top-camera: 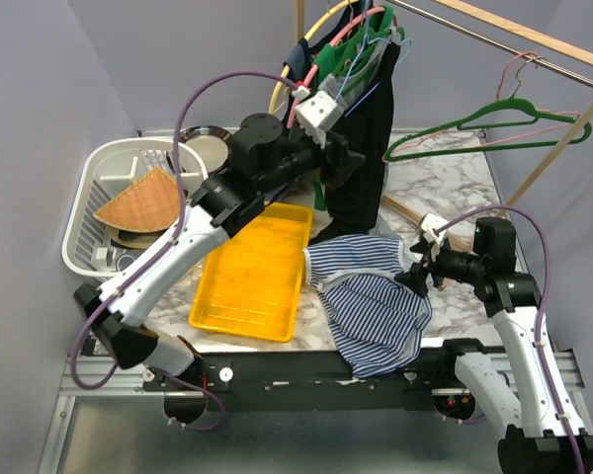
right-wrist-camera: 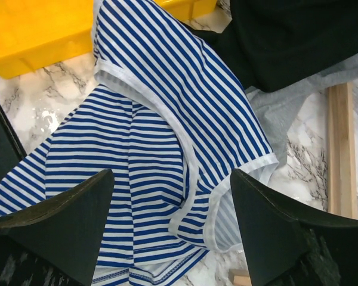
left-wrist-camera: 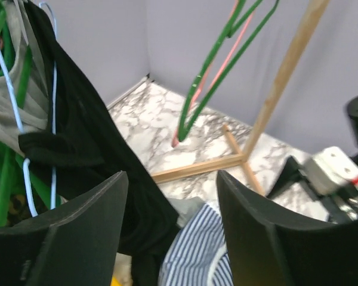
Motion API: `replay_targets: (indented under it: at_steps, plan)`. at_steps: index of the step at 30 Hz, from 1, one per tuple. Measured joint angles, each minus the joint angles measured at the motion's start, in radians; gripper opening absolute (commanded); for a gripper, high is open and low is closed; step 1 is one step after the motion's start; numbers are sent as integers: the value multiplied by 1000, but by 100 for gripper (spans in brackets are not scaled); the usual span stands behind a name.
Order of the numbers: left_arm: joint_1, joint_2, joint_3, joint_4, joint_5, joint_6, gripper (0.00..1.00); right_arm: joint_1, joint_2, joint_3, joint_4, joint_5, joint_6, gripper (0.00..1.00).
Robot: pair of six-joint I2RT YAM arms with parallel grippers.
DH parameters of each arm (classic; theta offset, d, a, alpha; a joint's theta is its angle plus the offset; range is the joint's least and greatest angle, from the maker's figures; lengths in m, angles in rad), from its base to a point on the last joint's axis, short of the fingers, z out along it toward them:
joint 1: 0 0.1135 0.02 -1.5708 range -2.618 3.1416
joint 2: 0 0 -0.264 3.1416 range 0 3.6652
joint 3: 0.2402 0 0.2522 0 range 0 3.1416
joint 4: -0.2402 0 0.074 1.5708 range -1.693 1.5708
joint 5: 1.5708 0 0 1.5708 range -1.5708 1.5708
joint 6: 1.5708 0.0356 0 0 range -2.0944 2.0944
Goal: Place the tank top on the hanger
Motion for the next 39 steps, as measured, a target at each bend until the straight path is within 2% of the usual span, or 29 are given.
replay_targets:
  at_steps: [5,12,18,39]
  plan:
    - [4,209,187,-59,-19,75,55,-5,-1,0,-9,-29,-3,87]
    - [7,373,345,-128,-22,104,54,-11,-6,0,-11,-39,-4,88]
    - [7,424,433,-143,10,109,56,-16,-9,0,-11,-42,-4,88]
    - [-9,505,512,-160,108,144,61,-24,-5,0,-14,-57,-12,88]
